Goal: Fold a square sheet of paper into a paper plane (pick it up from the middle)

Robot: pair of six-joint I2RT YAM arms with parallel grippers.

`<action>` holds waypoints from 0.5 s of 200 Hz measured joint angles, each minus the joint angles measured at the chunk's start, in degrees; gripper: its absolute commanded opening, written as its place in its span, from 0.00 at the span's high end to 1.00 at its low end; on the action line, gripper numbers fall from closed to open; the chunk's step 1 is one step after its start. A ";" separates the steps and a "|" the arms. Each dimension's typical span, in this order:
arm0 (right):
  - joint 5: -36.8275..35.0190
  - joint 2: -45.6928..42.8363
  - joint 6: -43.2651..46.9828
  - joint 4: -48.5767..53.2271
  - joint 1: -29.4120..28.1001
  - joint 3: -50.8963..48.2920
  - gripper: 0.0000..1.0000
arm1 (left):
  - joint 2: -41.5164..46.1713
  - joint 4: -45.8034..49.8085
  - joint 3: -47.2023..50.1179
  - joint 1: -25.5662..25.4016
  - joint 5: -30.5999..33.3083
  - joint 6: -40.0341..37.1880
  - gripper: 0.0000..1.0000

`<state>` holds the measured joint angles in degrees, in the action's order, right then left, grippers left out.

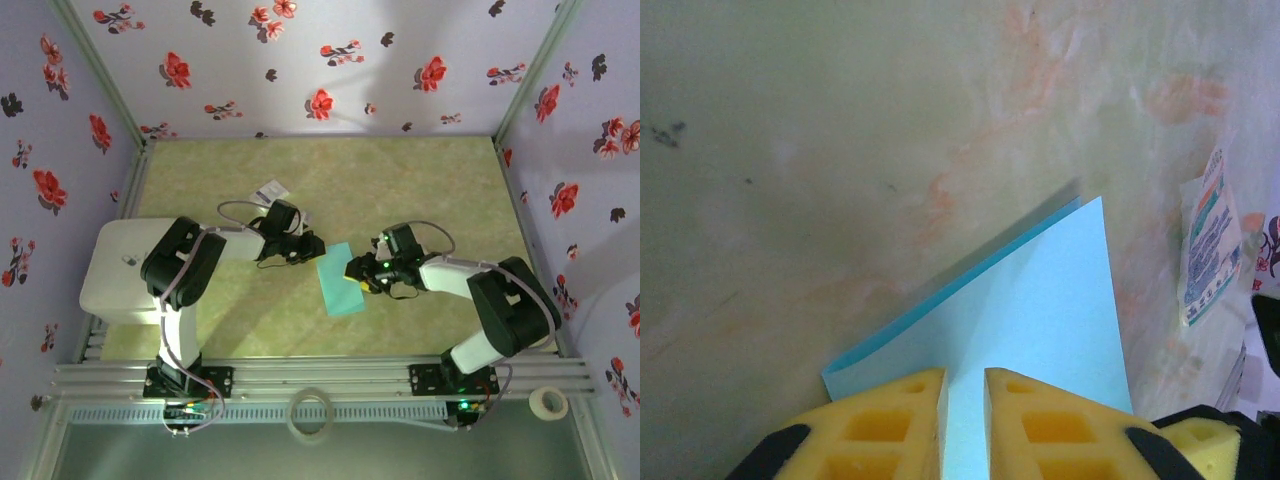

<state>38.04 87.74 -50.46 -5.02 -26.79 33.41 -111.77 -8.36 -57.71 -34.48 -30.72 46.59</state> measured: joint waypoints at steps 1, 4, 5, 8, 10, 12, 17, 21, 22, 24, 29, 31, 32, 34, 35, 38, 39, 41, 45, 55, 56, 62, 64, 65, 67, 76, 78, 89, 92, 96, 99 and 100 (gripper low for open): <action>0.07 0.11 0.00 -0.13 0.07 0.02 0.57 | 0.00 0.00 0.00 0.00 0.00 0.00 0.82; 0.31 0.37 0.04 -0.33 0.20 0.04 0.57 | 0.00 0.02 0.00 0.00 0.00 0.00 0.82; 0.35 0.42 0.02 -0.37 0.22 0.07 0.57 | 0.00 0.00 0.00 0.00 0.00 0.00 0.82; 0.55 0.70 0.04 -0.59 0.33 0.15 0.57 | 0.00 0.00 0.00 0.00 0.00 0.00 0.82; 0.74 0.92 0.09 -0.68 0.39 0.20 0.57 | 0.00 0.00 0.00 0.00 0.00 0.00 0.82; 0.83 1.01 0.09 -0.76 0.46 0.26 0.57 | 0.00 0.00 0.00 0.00 0.00 0.00 0.82; 1.20 1.40 0.20 -0.87 0.66 0.48 0.57 | 0.00 0.02 0.00 0.00 -0.02 0.00 0.82; 1.38 1.64 0.31 -0.92 0.74 0.63 0.58 | 0.00 0.04 -0.04 0.00 -0.02 0.00 0.82; 1.46 1.73 0.35 -0.94 0.79 0.72 0.58 | 0.00 0.04 -0.04 0.00 -0.02 0.00 0.82; 1.57 1.84 0.44 -0.96 0.85 0.79 0.58 | 0.00 0.07 -0.04 0.00 -0.04 -0.02 0.82; 1.86 2.05 0.55 -1.05 0.96 1.07 0.58 | 0.00 0.15 -0.11 0.00 -0.04 0.00 0.82; 1.97 2.21 0.66 -1.09 1.03 1.20 0.58 | 0.00 0.20 -0.11 0.00 -0.02 -0.02 0.82; 2.05 2.27 0.74 -1.11 1.05 1.29 0.58 | 0.00 0.20 -0.11 0.00 -0.02 -0.02 0.82; 2.12 2.32 0.79 -1.11 1.05 1.38 0.58 | 0.00 0.24 -0.15 0.00 -0.02 -0.02 0.82; 2.14 2.36 0.81 -1.11 1.07 1.46 0.58 | 0.00 0.26 -0.15 0.00 -0.02 -0.02 0.82; 2.29 2.51 0.98 -1.14 1.11 1.66 0.59 | 0.00 0.28 -0.15 0.00 -0.02 -0.02 0.82; 2.34 2.54 0.98 -1.14 1.14 1.70 0.59 | 0.00 0.31 -0.17 0.00 -0.02 -0.02 0.82; 2.43 2.62 0.98 -1.14 1.20 1.86 0.59 | 0.00 0.35 -0.20 0.00 -0.02 -0.02 0.82; 2.64 2.80 1.31 -1.18 1.27 2.10 0.60 | 0.00 0.44 -0.22 0.00 -0.02 -0.02 0.82; 2.95 3.30 1.97 -1.16 1.31 2.75 0.62 | 0.00 0.55 -0.28 0.00 -0.02 -0.02 0.82; 2.95 3.34 2.05 -1.16 1.31 2.80 0.62 | 0.00 0.57 -0.31 0.00 -0.02 -0.02 0.82; 3.15 3.76 2.51 -1.16 1.31 3.17 0.64 | 0.00 0.63 -0.31 0.00 -0.02 -0.02 0.81; 3.23 3.91 2.69 -1.14 1.31 3.30 0.65 | 0.00 0.66 -0.31 0.00 -0.04 -0.02 0.81; 3.28 3.96 2.71 -1.14 1.31 3.34 0.65 | 0.00 0.66 -0.31 0.00 -0.04 -0.02 0.81; 3.32 4.13 2.75 -1.14 1.31 3.45 0.66 | 0.00 0.66 -0.31 0.00 -0.04 -0.02 0.81; 3.52 4.90 3.63 -1.11 1.31 3.91 0.69 | 0.00 0.66 -0.33 0.00 -0.17 -0.04 0.80; 3.61 5.07 3.82 -1.09 1.31 4.00 0.70 | 0.00 0.63 -0.33 0.00 -0.22 -0.04 0.79; 3.67 5.79 4.66 -0.63 1.38 4.39 0.76 | 0.00 0.66 -0.44 0.00 -0.42 -0.07 0.76; 3.65 5.95 4.94 -0.37 1.38 4.46 0.78 | 0.00 0.68 -0.46 0.00 -0.48 -0.07 0.76; 3.61 6.05 5.25 0.11 1.42 4.61 0.81 | 0.00 0.72 -0.57 0.00 -0.57 -0.13 0.74; 3.52 6.10 5.42 0.46 1.42 4.72 0.83 | 0.00 0.85 -0.66 0.00 -0.70 -0.15 0.73; 3.48 6.14 5.44 0.63 1.42 4.76 0.83 | 0.00 0.87 -0.68 0.00 -0.70 -0.15 0.73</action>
<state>41.52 93.89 -45.01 -4.38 -25.36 38.17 -111.77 -7.49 -58.39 -34.48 -31.42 46.44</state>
